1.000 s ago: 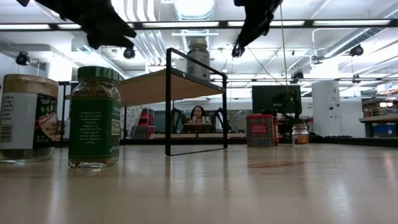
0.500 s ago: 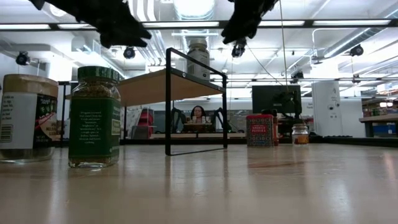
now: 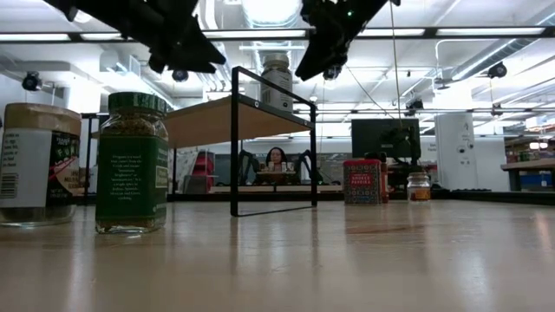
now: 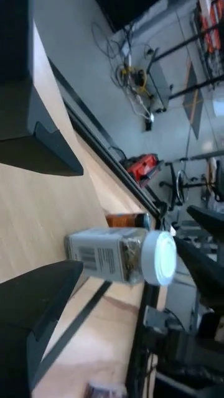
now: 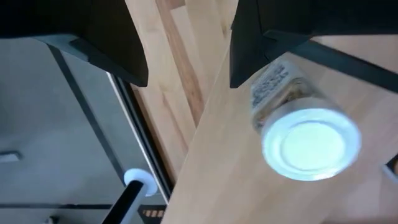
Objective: Shelf spices
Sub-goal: Put the white seasoning bottle on the shelf
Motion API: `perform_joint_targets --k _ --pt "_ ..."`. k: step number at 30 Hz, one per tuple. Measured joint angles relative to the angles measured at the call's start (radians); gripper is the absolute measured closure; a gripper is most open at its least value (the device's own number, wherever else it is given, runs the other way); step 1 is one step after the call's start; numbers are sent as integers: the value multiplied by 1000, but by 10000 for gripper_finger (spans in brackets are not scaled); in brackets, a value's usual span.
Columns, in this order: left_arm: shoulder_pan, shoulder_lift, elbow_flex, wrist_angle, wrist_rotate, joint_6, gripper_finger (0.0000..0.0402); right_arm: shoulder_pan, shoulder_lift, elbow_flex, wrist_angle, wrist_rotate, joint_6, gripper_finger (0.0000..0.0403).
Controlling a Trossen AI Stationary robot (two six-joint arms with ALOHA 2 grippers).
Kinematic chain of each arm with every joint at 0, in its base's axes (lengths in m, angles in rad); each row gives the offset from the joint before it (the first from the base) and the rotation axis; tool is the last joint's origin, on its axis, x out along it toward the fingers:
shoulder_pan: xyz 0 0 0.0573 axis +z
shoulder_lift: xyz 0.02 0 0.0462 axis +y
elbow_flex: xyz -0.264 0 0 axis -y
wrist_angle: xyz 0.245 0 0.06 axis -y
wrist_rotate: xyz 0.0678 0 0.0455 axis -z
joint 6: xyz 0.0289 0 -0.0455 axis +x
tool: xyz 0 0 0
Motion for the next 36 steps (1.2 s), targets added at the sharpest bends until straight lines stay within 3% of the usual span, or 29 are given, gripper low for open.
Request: perform_joint_targets --k 7,21,36 --pt "8 23 0 9 -62 0 190 1 38 0 55 0 25 203" --pt "11 12 0 3 -70 -8 192 -10 92 0 127 -1 5 203" --pt "10 11 0 -14 -69 -8 195 -8 135 0 145 -149 -37 203"
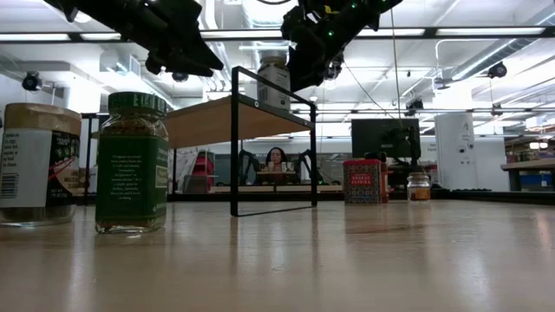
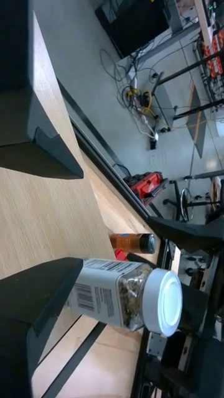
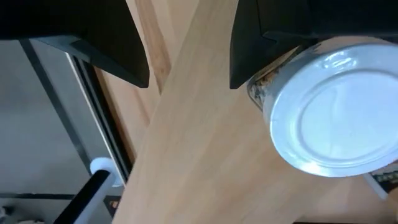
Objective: Shelf spices
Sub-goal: Put the white seasoning bottle on the shelf
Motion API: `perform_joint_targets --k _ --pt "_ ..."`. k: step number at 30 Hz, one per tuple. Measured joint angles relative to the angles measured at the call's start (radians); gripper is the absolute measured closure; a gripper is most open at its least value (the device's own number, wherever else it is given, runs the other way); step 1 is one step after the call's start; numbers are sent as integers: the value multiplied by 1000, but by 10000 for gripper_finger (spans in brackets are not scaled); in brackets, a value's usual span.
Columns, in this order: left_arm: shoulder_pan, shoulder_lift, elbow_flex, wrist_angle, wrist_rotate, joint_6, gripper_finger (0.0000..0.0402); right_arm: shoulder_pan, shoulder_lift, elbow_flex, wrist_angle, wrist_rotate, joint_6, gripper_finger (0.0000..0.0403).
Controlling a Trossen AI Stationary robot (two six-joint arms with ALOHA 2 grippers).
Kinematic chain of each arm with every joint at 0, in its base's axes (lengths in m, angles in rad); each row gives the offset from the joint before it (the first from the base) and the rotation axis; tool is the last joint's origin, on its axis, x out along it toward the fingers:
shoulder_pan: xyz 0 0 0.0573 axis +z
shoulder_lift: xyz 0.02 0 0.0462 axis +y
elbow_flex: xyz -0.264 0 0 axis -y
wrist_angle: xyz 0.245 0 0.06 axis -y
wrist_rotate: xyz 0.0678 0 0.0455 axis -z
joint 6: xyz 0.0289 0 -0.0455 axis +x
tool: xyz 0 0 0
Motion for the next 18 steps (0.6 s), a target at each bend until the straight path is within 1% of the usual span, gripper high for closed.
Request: perform_joint_targets --k 6,12,16,18 --pt "0 -3 0 -1 2 0 192 0 0 0 6 -68 7 203" --pt "0 -6 0 -3 2 0 187 6 0 0 8 -85 6 203" --pt "0 -8 0 -3 3 0 190 9 0 0 8 -99 4 203" --pt "0 -8 0 -3 19 0 193 9 0 0 11 -99 3 203"
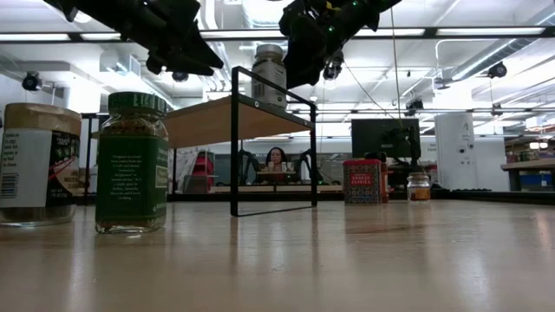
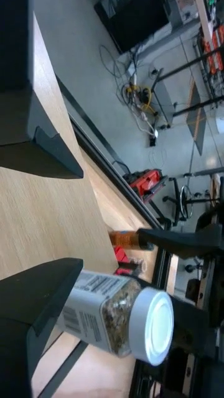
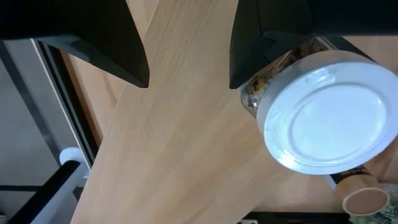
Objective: Shelf spices
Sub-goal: Put the white seasoning bottle on the shelf
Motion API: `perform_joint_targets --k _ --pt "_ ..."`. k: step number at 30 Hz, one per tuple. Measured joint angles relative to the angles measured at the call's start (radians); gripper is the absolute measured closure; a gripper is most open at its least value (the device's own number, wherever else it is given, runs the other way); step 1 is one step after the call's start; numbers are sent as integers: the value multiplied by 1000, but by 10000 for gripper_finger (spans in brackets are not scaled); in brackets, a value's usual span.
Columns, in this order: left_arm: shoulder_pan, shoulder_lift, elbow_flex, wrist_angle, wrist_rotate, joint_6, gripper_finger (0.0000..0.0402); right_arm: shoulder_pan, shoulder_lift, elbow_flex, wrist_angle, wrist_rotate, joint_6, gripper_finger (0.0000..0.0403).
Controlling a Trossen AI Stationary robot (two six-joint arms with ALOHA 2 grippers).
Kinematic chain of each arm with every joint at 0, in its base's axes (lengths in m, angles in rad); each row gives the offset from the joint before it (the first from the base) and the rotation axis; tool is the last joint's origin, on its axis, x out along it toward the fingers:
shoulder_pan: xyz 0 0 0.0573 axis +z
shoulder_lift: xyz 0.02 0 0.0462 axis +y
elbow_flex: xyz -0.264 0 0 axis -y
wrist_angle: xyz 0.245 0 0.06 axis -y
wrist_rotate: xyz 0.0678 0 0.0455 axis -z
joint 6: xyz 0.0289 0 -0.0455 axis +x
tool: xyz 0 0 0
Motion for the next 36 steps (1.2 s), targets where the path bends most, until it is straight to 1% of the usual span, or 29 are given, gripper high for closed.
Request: perform_joint_targets --k 10,13,21,36 --pt "0 0 0 1 34 0 200 4 0 0 45 -27 11 203" --pt "0 0 0 2 35 0 197 4 0 0 45 -51 12 204" --pt "0 0 0 3 35 0 200 11 0 0 45 -66 23 204" --pt "0 0 0 1 35 5 197 39 0 0 42 -74 36 204"
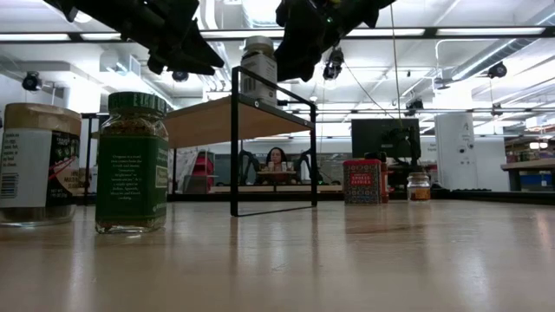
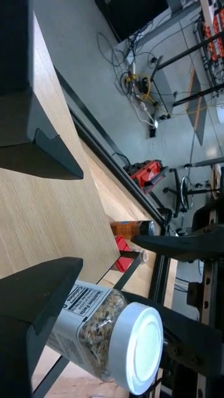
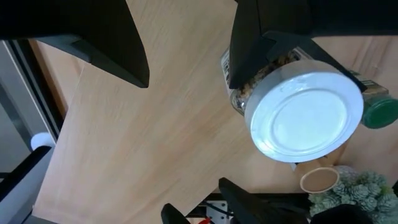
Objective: Shelf spices
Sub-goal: Put the white seasoning bottle on the shelf, then put the brown seasoning bottle on the shelf
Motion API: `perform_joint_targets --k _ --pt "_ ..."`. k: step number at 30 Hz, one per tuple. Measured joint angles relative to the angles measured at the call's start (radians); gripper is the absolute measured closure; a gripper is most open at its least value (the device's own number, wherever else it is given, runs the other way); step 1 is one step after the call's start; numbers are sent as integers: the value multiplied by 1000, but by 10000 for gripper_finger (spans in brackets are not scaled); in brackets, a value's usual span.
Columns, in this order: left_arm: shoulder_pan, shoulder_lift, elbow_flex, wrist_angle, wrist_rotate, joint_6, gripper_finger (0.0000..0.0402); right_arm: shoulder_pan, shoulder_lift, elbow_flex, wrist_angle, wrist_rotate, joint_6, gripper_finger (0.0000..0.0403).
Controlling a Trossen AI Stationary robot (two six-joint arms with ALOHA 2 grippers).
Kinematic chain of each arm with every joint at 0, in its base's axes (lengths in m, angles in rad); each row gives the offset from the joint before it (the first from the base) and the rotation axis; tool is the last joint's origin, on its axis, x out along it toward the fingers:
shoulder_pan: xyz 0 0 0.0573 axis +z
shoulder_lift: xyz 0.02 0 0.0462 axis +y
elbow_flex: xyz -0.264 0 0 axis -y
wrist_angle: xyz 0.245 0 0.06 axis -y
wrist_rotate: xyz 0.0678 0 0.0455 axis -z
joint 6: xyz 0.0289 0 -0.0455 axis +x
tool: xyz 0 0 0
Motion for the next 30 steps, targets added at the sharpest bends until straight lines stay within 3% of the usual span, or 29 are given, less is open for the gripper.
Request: perform_joint_targets --k 20,26,30 --pt "0 0 0 -1 0 0 198 33 0 0 0 1 6 204" --pt "0 0 0 -5 1 0 206 29 -20 -1 -80 166 -8 204" --pt "0 -3 0 -13 24 -3 207 11 -76 -1 -167 180 -19 204"
